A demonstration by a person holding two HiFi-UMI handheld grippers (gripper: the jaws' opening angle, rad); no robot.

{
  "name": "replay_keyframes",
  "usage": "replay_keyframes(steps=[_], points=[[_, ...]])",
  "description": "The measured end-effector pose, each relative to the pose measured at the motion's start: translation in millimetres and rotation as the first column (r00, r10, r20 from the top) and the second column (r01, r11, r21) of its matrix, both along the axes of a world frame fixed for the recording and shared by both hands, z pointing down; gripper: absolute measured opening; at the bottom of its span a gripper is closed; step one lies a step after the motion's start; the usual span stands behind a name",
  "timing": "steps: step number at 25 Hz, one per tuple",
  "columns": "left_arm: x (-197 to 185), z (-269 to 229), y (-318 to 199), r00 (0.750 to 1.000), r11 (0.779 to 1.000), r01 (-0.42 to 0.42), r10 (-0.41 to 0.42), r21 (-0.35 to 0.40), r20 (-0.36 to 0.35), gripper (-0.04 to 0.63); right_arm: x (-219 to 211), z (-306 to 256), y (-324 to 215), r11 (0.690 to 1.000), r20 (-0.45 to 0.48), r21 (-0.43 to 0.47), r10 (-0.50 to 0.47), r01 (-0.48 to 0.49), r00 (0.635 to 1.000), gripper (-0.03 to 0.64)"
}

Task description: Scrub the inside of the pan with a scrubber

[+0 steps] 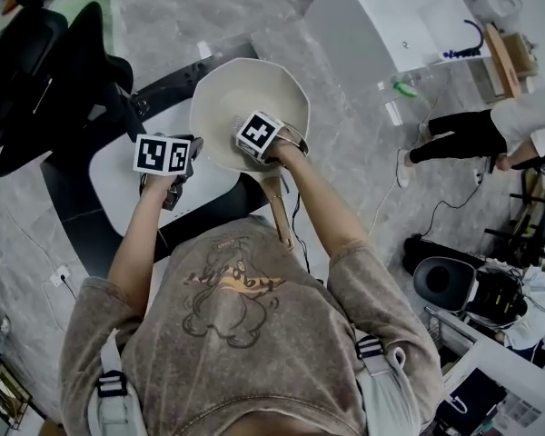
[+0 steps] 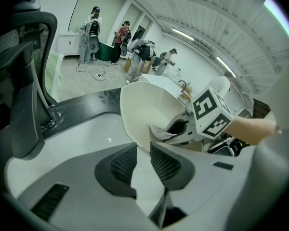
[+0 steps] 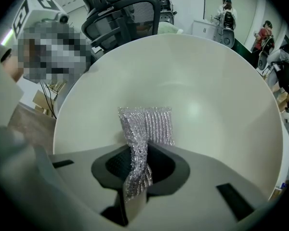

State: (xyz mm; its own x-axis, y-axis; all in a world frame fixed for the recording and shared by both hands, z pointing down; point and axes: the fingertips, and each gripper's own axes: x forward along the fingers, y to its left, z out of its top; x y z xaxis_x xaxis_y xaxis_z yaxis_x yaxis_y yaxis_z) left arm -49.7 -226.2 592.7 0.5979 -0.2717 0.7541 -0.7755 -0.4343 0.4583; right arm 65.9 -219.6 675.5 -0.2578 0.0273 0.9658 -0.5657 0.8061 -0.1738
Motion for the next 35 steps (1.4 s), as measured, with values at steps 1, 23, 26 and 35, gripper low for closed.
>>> replay_keyframes(steps=[1,23,26,35], points=[[0.1,0.3,0.3,1.000,1.000,0.000,0.000,0.000,0.003,0.092,-2.7,0.4,2.3,1.000,0.007,-0.004,0.000,0.000,1.000,0.089],[-0.5,-5.5,0.6,1.000,0.999,0.000,-0.001,0.040,0.027,0.084,-52.0,-43.6,19.9,0.989,0.353,-0.148,0.063,-0.010,0.933,0.087],[-2.3,-21.5,-3.3,1.000,0.996,0.008,-0.009,0.093,0.011,0.075,-41.4,-61.9,4.6,0.991,0.407,-0.087,0.130,-0.103,0.904,0.087],[11.1,-79.6,-13.7,0.998,0.966,0.026,-0.010,0.256,-0.063,0.017,-20.3,-128.9,-9.3,0.933,0.590,0.058,0.254,-0.354,0.766,0.086]])
